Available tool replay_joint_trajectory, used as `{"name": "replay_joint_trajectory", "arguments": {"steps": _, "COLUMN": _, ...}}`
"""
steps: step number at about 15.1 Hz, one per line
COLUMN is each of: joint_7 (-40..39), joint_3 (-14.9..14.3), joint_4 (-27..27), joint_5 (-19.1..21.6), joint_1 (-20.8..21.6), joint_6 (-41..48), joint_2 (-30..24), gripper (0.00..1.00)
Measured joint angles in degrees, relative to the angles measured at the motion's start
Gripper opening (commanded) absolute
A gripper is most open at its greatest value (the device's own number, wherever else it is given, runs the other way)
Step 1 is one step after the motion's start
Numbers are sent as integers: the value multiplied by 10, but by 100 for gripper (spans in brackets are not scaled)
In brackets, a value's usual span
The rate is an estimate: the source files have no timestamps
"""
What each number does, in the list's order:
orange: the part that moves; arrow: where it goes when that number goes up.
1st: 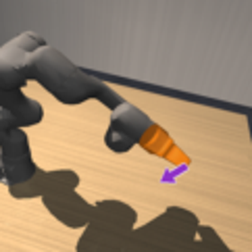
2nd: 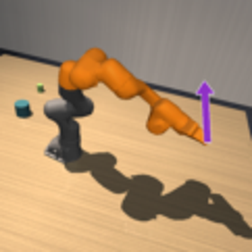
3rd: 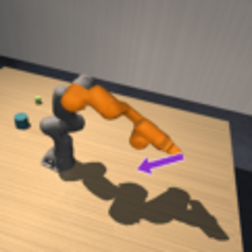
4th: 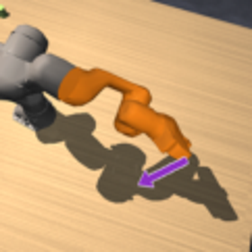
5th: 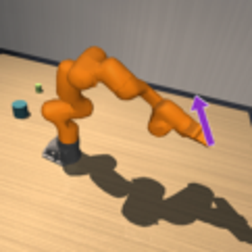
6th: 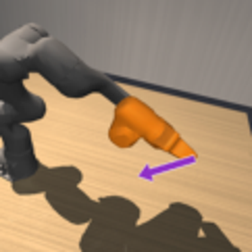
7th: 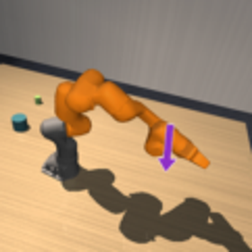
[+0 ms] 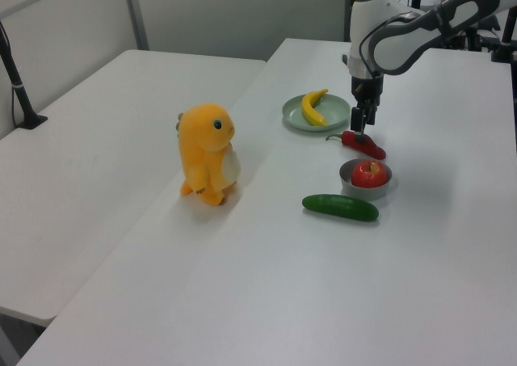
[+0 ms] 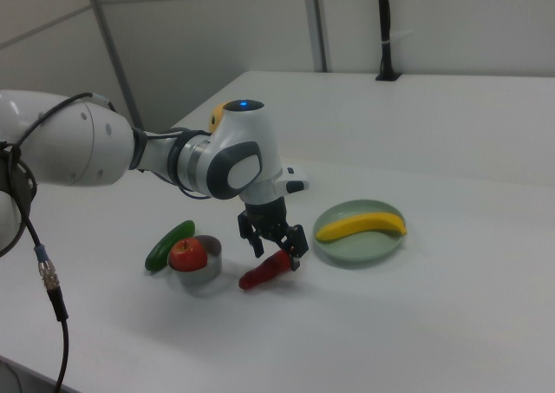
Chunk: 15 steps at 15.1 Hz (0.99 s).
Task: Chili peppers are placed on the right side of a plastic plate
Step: 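Close the gripper on the red chili pepper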
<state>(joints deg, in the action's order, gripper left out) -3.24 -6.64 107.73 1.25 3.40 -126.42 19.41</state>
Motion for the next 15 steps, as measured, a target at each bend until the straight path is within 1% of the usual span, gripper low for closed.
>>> {"name": "replay_joint_trajectory", "arguments": {"steps": 2, "joint_7": 0, "joint_3": 1, "joint_4": 0, "joint_5": 0, "joint_1": 0, "joint_6": -2, "joint_2": 2, "gripper": 71}}
{"name": "replay_joint_trajectory", "arguments": {"steps": 7, "joint_7": 0, "joint_3": 2, "joint_4": 0, "joint_5": 0, "joint_1": 0, "joint_6": -2, "joint_2": 6, "gripper": 33}}
{"name": "replay_joint_trajectory", "arguments": {"steps": 8, "joint_7": 0, "joint_3": 2, "joint_4": 0, "joint_5": 0, "joint_1": 0, "joint_6": -2, "joint_2": 6, "gripper": 29}}
{"name": "replay_joint_trajectory", "arguments": {"steps": 10, "joint_7": 0, "joint_3": 2, "joint_4": 0, "joint_5": 0, "joint_1": 0, "joint_6": -2, "joint_2": 5, "gripper": 25}}
{"name": "replay_joint_trajectory", "arguments": {"steps": 15, "joint_7": 0, "joint_3": 2, "joint_4": -2, "joint_5": 0, "joint_1": 0, "joint_6": 8, "joint_2": 3, "gripper": 25}}
